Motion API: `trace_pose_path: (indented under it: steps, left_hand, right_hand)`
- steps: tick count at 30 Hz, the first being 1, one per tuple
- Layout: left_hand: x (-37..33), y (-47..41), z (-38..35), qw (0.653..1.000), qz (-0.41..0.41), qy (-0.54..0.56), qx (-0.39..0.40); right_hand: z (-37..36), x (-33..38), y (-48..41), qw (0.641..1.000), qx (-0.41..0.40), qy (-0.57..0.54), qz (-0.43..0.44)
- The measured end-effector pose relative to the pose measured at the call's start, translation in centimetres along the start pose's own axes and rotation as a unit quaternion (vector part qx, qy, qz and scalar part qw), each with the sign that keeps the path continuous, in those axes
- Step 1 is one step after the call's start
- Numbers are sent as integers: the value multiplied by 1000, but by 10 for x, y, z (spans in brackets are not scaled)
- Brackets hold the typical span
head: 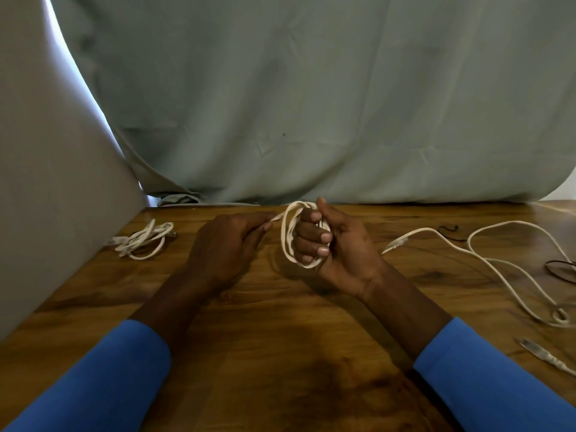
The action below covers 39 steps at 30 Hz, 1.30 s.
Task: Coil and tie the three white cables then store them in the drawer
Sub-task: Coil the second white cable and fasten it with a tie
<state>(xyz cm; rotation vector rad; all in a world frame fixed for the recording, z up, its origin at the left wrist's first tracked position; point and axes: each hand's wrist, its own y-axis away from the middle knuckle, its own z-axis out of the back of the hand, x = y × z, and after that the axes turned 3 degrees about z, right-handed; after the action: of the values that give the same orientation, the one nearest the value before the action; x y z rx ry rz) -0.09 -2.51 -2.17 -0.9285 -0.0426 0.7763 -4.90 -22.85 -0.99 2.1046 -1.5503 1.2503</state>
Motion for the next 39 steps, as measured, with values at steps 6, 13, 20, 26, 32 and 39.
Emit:
trace_pose_path:
  steps: [6,13,20,26,32,39]
  left_hand:
    - [-9,0,-18,986,5,-85,145]
    - [-35,3,-27,955,5,-61,289]
    - [-52,6,-19,950,-62,-20,305]
    - [-54,6,-11,983,-153,-15,103]
    - [-35,0,-1,990,-110,69,-56]
    - [-39,-4,-8,980,-25,166,-106]
  right_hand:
    - [3,5,-2,989,-112,-68,76]
    - [16,10,-4,947,-259,-57,184]
    - [32,11,-7,858,-386,230,250]
    - [23,-12,4,831,-273,458,155]
    - [6,-12,5,920,-149,357,63]
    - [2,-8,4,987,-41,147,-40]
